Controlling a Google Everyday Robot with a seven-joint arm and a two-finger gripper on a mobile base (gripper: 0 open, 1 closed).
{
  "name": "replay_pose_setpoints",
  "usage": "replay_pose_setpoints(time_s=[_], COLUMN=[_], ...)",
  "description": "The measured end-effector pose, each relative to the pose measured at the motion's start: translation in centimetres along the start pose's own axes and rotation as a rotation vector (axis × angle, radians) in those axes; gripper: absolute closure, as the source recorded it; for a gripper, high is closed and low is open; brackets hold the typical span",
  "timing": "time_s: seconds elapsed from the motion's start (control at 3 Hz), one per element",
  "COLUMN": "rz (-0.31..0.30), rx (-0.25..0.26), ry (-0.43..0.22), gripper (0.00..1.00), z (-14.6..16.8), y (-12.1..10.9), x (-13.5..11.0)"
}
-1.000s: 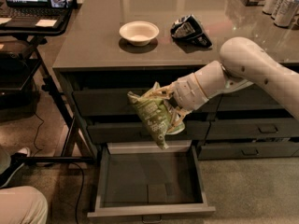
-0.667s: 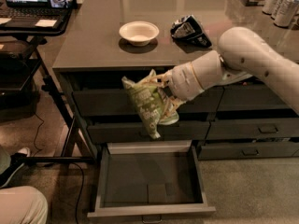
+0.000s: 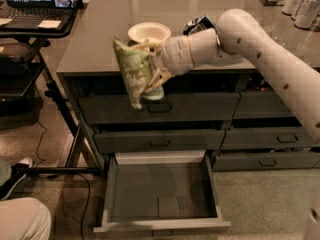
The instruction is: Pick green jalapeno chip bag from bottom drawer and place on counter
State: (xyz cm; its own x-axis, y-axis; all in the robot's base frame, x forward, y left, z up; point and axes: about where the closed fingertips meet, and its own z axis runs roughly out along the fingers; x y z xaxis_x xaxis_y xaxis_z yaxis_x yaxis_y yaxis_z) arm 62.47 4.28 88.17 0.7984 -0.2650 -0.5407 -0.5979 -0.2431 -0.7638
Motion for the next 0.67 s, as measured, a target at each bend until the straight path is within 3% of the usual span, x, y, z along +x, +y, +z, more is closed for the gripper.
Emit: replay_pose_setpoints(time_s=[0.33, 0.67], rz=[0.024, 0.072], rx=[0.094, 0.131], ry=[-0.026, 0.029], gripper=[1.00, 1.00], z=[2.4, 4.6], y=[-5.2, -9.3], x=[1.4, 2.4])
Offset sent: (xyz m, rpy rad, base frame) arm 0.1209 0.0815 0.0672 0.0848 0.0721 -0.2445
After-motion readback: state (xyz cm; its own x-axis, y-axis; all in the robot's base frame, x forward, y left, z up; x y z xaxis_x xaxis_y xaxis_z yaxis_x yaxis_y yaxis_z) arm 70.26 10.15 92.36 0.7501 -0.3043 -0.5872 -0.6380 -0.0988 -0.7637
